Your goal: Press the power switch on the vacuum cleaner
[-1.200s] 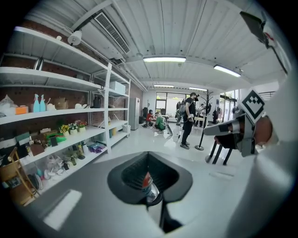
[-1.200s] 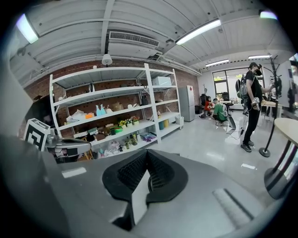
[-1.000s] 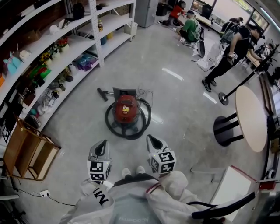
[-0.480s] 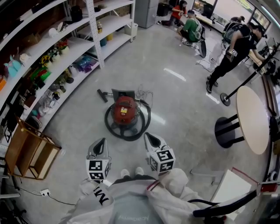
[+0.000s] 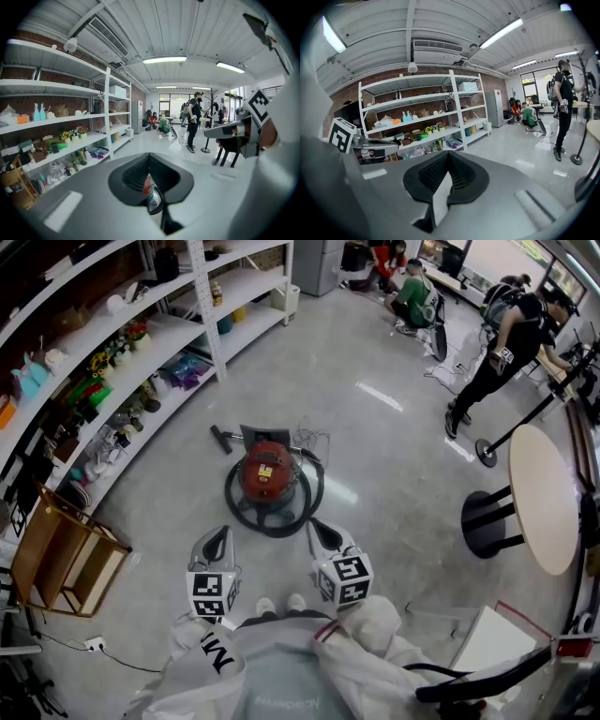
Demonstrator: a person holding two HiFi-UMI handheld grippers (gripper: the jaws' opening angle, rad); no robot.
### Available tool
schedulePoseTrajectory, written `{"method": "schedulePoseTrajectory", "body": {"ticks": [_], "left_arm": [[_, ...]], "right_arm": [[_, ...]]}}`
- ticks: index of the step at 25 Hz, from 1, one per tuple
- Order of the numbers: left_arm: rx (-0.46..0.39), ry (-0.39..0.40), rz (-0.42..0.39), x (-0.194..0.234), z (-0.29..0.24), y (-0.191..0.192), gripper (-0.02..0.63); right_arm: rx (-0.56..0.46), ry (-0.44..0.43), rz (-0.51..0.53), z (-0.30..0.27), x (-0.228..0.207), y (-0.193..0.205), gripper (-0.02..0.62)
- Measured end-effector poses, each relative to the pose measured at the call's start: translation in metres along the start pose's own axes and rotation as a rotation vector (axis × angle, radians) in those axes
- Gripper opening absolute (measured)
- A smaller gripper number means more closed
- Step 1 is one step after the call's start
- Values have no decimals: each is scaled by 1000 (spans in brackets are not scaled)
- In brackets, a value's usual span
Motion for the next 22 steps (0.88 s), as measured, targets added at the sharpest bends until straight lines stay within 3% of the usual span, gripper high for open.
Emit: {"method": "schedulePoseTrajectory", "body": {"ticks": [22], "left_arm": [[19,-15,2,-7,-2,1,0]], "right_arm": [[27,-17,-11,-2,-11,5,0]]}}
Point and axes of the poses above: the fingertips, and each gripper's own axes: z backward along the fingers, x to its left, y out of its underside, the point moved 8 cm from there along z, backward along the fingers, and after that the axes turned 12 degrees about -z, right-handed, at the moved point
